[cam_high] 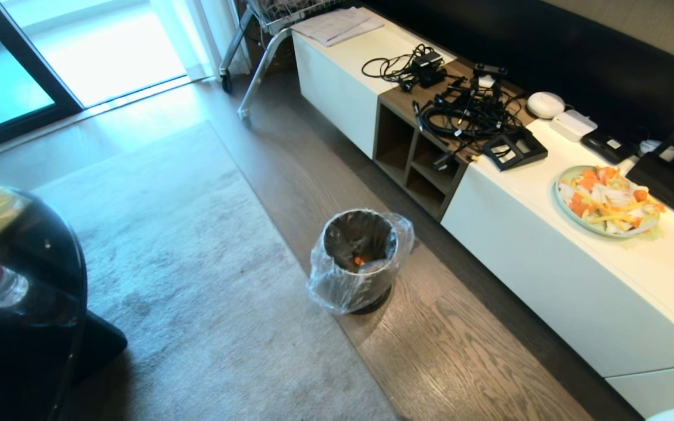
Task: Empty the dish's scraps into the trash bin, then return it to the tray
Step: Put the bowl back to the table
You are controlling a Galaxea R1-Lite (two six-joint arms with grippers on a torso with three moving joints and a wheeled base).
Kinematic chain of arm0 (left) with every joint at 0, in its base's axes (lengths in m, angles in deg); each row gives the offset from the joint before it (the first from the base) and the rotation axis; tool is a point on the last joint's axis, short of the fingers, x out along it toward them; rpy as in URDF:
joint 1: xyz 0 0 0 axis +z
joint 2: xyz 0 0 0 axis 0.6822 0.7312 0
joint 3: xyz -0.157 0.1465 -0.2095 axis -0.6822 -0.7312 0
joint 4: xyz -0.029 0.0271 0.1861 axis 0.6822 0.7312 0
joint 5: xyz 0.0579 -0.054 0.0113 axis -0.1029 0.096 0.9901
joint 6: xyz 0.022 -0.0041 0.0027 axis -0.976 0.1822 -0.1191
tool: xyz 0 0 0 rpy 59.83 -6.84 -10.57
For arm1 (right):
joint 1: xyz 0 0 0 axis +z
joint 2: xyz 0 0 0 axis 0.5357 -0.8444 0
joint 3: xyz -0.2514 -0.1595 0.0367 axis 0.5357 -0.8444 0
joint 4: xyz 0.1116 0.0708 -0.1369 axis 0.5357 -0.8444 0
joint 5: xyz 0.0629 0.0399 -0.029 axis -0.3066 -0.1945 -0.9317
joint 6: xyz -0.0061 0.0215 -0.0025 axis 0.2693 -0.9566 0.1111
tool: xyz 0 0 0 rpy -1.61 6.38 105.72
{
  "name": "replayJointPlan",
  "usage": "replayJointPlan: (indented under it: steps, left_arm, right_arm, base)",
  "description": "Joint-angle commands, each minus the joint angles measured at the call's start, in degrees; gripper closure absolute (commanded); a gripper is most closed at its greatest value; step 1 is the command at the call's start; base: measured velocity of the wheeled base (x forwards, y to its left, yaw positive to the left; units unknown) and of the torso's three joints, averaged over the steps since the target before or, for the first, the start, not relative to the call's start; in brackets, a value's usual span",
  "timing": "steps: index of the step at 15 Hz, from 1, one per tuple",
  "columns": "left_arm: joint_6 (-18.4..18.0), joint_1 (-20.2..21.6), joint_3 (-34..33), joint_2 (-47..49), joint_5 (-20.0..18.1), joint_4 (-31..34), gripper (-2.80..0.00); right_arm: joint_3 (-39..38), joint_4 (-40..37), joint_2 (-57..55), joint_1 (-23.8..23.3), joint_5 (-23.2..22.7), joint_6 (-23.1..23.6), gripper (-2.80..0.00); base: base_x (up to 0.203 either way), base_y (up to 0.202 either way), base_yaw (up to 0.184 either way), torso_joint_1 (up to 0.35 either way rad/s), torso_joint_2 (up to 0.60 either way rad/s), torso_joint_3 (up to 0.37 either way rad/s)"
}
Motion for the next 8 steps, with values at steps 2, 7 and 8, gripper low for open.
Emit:
replayJointPlan:
  steps: [2,7,8]
  left_arm:
    - [0.1,0.0,0.0,0.0,0.0,0.0,0.00]
    - [0.1,0.0,0.0,0.0,0.0,0.0,0.00]
    - [0.1,0.0,0.0,0.0,0.0,0.0,0.00]
  right_arm:
    - [0.0,0.0,-0.1,0.0,0.0,0.1,0.00]
    - [0.0,0.0,-0.1,0.1,0.0,0.1,0.00]
    - [0.0,0.0,-0.1,0.0,0.0,0.1,0.00]
  base:
    - [0.000,0.000,0.000,0.001,0.01,0.200]
    - [0.000,0.000,0.000,0.002,0.00,0.203]
    - [0.000,0.000,0.000,0.004,0.00,0.198]
